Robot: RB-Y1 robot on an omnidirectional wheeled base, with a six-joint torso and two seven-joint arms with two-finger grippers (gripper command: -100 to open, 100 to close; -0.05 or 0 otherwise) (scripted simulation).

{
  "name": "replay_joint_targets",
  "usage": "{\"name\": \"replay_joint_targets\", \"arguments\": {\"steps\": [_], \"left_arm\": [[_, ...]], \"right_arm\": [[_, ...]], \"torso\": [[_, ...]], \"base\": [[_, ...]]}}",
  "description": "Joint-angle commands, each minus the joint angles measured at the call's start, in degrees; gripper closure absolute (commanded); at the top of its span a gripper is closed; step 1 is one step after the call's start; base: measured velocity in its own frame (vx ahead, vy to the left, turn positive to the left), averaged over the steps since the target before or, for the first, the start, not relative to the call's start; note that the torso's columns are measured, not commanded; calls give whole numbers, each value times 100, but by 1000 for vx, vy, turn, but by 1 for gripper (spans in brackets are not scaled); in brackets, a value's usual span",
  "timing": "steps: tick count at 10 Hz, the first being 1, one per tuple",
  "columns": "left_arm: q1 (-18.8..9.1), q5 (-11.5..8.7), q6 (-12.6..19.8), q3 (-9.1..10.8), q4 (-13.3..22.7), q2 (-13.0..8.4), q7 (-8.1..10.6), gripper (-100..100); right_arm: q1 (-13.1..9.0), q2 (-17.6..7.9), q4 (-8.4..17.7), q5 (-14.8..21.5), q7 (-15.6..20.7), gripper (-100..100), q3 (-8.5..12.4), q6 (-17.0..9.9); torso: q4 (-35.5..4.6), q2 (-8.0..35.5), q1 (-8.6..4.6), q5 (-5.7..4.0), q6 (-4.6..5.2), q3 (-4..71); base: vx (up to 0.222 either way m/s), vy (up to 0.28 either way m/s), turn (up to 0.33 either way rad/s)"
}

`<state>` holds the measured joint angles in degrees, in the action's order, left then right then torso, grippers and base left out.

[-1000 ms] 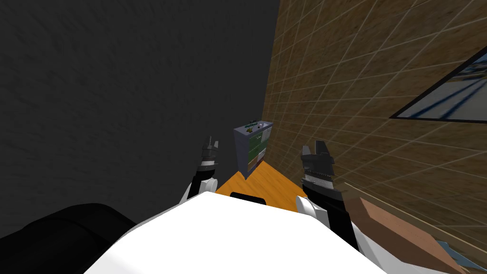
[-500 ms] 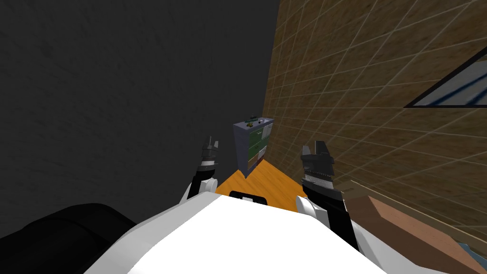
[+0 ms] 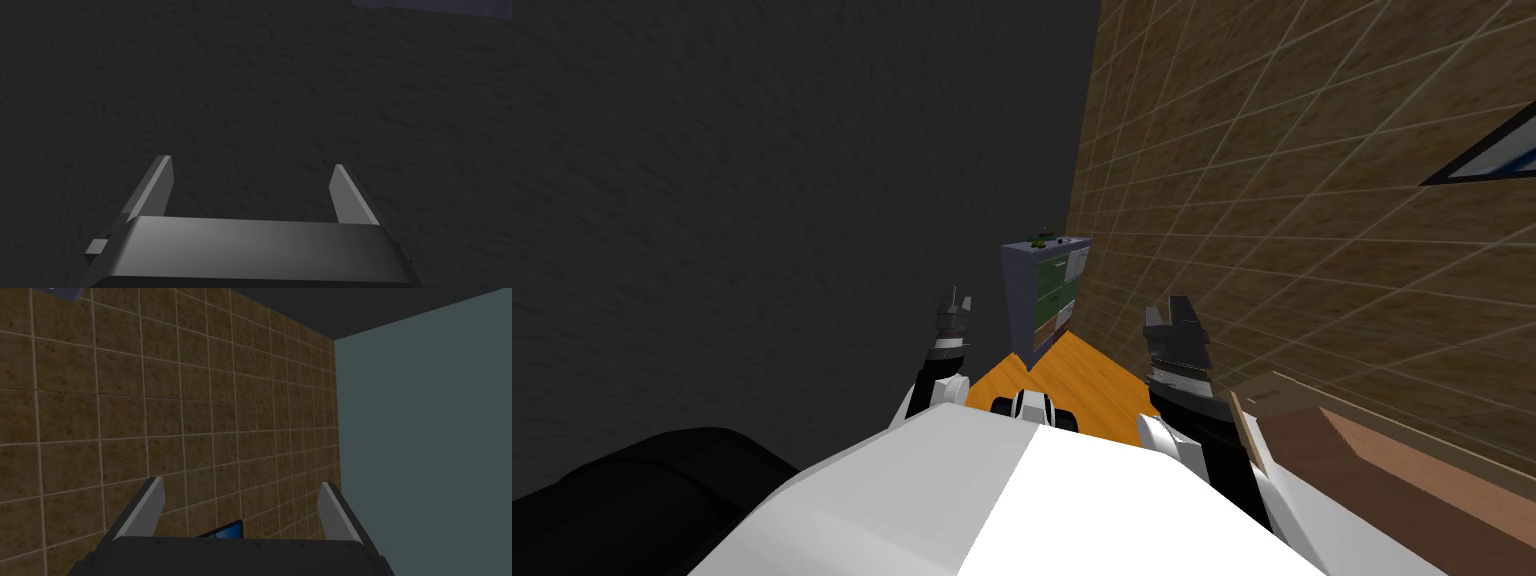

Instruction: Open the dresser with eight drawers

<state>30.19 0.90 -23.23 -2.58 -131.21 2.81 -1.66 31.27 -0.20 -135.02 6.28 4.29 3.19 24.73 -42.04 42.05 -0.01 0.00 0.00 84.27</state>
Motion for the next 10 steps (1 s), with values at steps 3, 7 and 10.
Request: {"name": "replay_joint_targets", "arguments": {"steps": [3,7,10], "left_arm": [[0,0,0,0,0,0,0,0],[0,0,0,0,0,0,0,0],[0,0,0,0,0,0,0,0]], "right_arm": [[-109,-639,270,299,697,-100,-31,108],[-165,-838,442,502,1264,-100,-53,183],[-197,-918,539,616,1613,-100,-65,226]], "torso": [[-22,17,2,0,0,33],[-26,30,3,1,0,25],[-23,20,1,0,0,32]], "base": [[40,-7,31],[27,-9,19],[29,-9,21]]}}
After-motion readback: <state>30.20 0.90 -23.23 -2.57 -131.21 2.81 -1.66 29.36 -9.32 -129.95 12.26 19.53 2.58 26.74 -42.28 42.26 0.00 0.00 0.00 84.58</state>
